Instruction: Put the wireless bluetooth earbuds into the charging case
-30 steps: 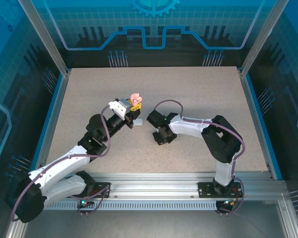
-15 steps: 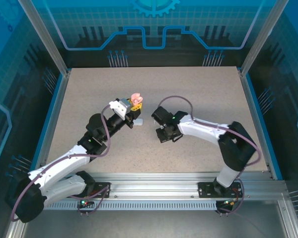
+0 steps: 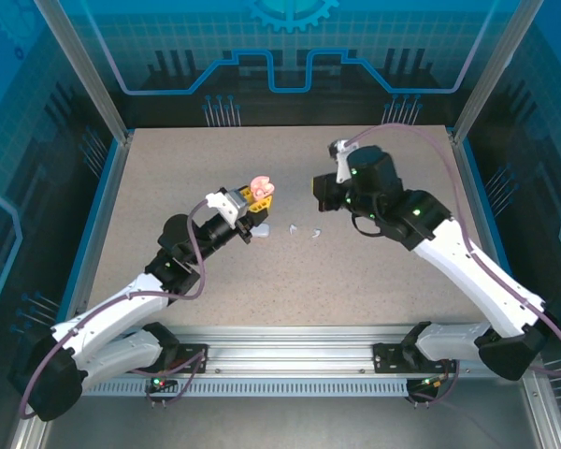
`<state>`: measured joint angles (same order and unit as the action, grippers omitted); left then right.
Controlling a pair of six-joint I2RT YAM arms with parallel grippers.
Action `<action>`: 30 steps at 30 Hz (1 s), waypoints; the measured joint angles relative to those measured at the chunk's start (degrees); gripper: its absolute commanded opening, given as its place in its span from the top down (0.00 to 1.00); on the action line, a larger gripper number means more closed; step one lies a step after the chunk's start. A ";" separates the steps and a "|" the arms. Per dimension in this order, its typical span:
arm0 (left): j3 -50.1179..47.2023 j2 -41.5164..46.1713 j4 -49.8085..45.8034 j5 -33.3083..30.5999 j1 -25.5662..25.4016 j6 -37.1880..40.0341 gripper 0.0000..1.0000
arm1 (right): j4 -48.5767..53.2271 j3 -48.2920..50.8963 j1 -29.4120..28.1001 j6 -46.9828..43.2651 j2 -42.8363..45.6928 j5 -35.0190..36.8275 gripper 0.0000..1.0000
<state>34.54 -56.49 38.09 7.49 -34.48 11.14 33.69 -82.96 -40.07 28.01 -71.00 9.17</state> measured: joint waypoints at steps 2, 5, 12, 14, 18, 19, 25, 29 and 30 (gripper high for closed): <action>0.98 -0.13 0.50 0.92 -0.09 0.70 1.00 | -2.38 -1.95 0.00 -0.59 0.57 -1.14 0.92; 2.54 -0.68 1.20 2.05 -0.31 1.31 1.00 | -6.51 -2.86 -0.17 -1.46 0.96 -3.26 0.92; 4.50 -2.69 1.22 3.23 -1.29 2.34 1.00 | -13.25 -2.84 -3.19 -3.08 0.52 -6.91 0.91; 4.55 -3.21 1.22 3.37 -1.55 2.51 1.00 | -14.53 -2.64 -4.26 -3.52 0.52 -6.93 0.91; 4.55 -4.02 1.22 3.34 -1.88 2.56 1.00 | -16.24 -1.73 -5.92 -4.02 0.52 -7.04 0.92; 4.55 -4.13 1.22 3.34 -1.92 2.56 1.00 | -16.48 -1.40 -6.23 -4.13 0.52 -6.88 0.91; 4.57 -4.39 1.22 3.34 -2.23 2.58 1.00 | -17.55 1.57 -7.96 -4.13 0.52 -5.90 0.92; 4.59 -4.39 1.22 3.32 -2.23 2.60 1.00 | -17.94 3.10 -8.44 -4.09 0.55 -5.09 0.92; 4.61 -4.39 1.22 3.32 -2.23 2.64 1.00 | -17.97 3.43 -8.44 -4.07 0.55 -5.05 0.92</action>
<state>39.16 -60.88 39.31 10.81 -36.71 13.78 15.73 -79.53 -48.51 23.94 -70.46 4.12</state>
